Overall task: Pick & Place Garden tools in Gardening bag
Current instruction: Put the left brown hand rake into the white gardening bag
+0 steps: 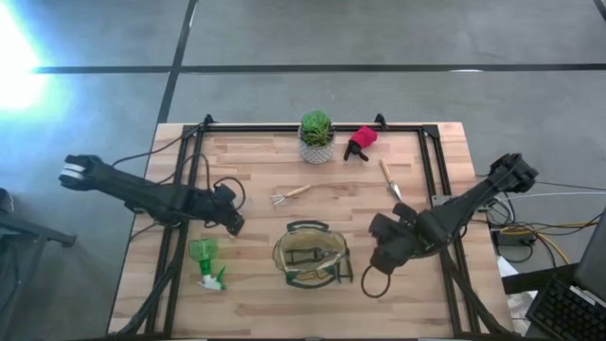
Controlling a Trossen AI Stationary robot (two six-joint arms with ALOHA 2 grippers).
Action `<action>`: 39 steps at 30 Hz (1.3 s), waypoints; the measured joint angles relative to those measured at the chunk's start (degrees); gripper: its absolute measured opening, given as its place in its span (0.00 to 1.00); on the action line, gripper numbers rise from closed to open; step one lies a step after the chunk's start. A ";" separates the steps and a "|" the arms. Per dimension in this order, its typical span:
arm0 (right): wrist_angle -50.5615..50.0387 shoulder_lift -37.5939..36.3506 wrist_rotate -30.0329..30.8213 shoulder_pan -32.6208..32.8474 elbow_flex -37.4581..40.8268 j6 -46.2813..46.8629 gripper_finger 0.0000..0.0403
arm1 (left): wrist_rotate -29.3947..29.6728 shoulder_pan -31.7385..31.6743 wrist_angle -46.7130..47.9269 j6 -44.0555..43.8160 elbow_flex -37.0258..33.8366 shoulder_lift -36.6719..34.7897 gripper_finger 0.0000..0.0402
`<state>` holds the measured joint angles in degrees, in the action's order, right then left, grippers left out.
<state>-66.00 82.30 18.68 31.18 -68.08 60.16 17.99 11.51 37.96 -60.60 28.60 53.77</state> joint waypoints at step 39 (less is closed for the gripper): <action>6.97 -0.61 -0.05 -1.47 5.62 -3.43 0.07 | 2.38 -3.56 -10.06 -0.93 0.09 20.21 0.22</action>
<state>-59.02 81.69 18.63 29.71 -62.46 56.73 20.37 7.94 27.90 -61.53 28.69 73.97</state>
